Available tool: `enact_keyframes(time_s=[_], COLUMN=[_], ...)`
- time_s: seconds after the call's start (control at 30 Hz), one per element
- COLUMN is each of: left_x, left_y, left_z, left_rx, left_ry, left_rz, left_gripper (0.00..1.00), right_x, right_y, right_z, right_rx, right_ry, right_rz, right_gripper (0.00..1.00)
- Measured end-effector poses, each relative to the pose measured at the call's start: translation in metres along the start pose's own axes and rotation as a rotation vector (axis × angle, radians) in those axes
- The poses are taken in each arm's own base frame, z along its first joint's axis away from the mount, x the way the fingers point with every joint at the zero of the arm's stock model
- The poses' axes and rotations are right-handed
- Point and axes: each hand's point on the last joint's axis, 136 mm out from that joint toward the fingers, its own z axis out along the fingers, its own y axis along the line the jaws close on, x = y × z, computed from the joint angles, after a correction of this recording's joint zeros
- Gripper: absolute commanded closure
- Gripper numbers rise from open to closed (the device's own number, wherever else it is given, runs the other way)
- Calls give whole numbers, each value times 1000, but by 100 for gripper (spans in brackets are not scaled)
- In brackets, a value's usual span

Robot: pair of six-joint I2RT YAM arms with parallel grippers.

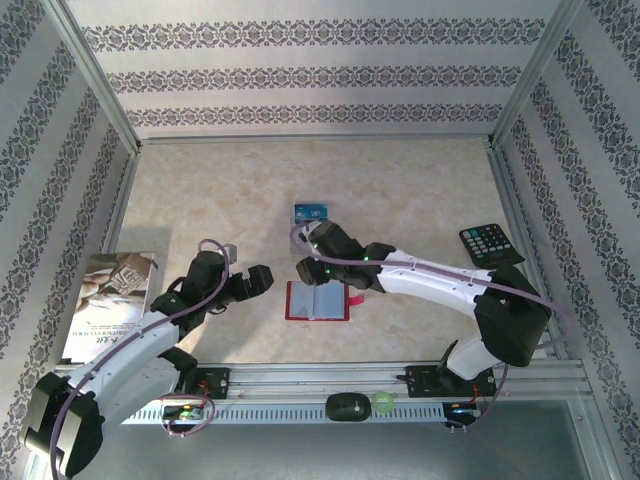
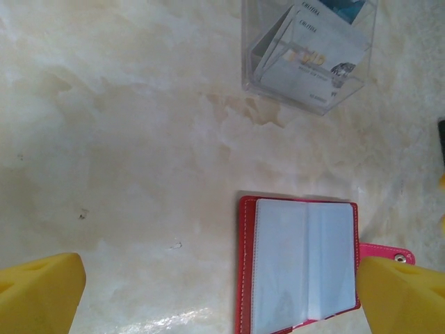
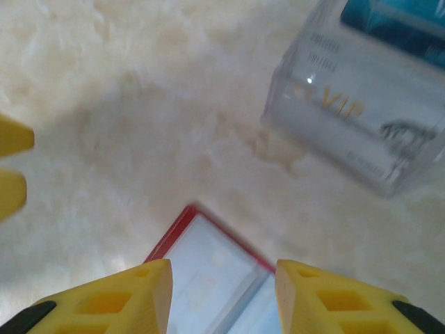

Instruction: Take the credit cards out of the card holder

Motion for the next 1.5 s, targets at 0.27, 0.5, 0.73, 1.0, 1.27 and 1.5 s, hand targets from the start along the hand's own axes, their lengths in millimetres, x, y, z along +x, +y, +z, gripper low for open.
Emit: enact_keyframes(time_s=[0.27,0.5,0.73,1.0,1.27,1.5], left_x=[6,13,12,12,22,33], left_y=[6,12,12,13,13,13], left_z=[-3,-4,-5,-5,0,5], left_rx=[8,0,1,-3,6,5], left_ry=[-14,-5,-7,-7,49,99], left_rz=[-5,-11,-11,-14,-8,-7], left_gripper=[3,4,4,14,39,23], right_x=[41,56,70,77,75,77], right_y=[27,37,31,34,36,36], right_z=[32,48,64,70,71,66], right_rx=[82,149,182,177,154,125], right_ry=[151,223,276,291,247,208], right_rz=[-81,-155,-171,-185,-191,-184], right_gripper=[57,56,59,85,100,86])
